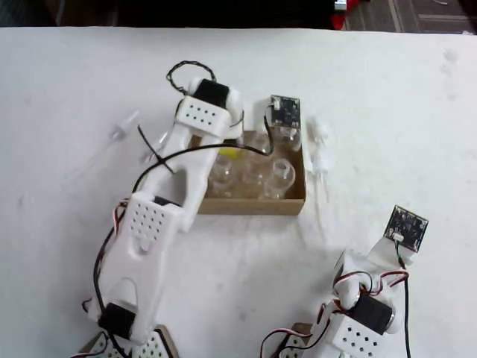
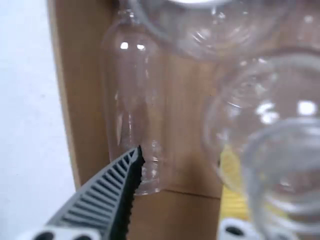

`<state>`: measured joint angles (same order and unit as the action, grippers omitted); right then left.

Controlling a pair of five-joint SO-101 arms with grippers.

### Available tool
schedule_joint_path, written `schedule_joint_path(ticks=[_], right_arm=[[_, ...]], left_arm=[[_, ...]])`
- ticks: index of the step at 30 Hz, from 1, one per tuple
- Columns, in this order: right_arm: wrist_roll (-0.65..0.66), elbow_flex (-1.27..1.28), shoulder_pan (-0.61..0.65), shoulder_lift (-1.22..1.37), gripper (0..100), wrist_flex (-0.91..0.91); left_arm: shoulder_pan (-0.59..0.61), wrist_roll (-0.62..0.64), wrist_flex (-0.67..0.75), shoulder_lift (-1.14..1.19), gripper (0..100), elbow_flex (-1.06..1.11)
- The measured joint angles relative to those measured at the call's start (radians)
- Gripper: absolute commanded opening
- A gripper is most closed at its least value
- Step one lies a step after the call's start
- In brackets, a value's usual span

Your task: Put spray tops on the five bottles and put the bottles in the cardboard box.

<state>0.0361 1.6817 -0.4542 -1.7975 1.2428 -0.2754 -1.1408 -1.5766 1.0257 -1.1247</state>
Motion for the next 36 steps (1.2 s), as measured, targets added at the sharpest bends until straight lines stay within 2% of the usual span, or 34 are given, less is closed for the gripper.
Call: schedule_joint_path(ticks=[9, 14, 18, 36], right_arm=[[0.000, 0.000, 0.000, 0.000, 9.1, 0.000], [0.000, 0.000, 0.000, 0.000, 9.1, 0.000], [0.000, 0.000, 0.000, 0.000, 9.1, 0.000], [0.000, 0.000, 0.000, 0.000, 9.1, 0.000]], left_arm=[[0.009, -0.015, -0.040, 0.002, 24, -0.002], [0.017, 0.101, -0.041, 0.003, 24, -0.144], [0.028, 0.129, -0.044, 0.003, 24, -0.216], [0.032, 0.129, 0.008, 0.126, 27, -0.224]])
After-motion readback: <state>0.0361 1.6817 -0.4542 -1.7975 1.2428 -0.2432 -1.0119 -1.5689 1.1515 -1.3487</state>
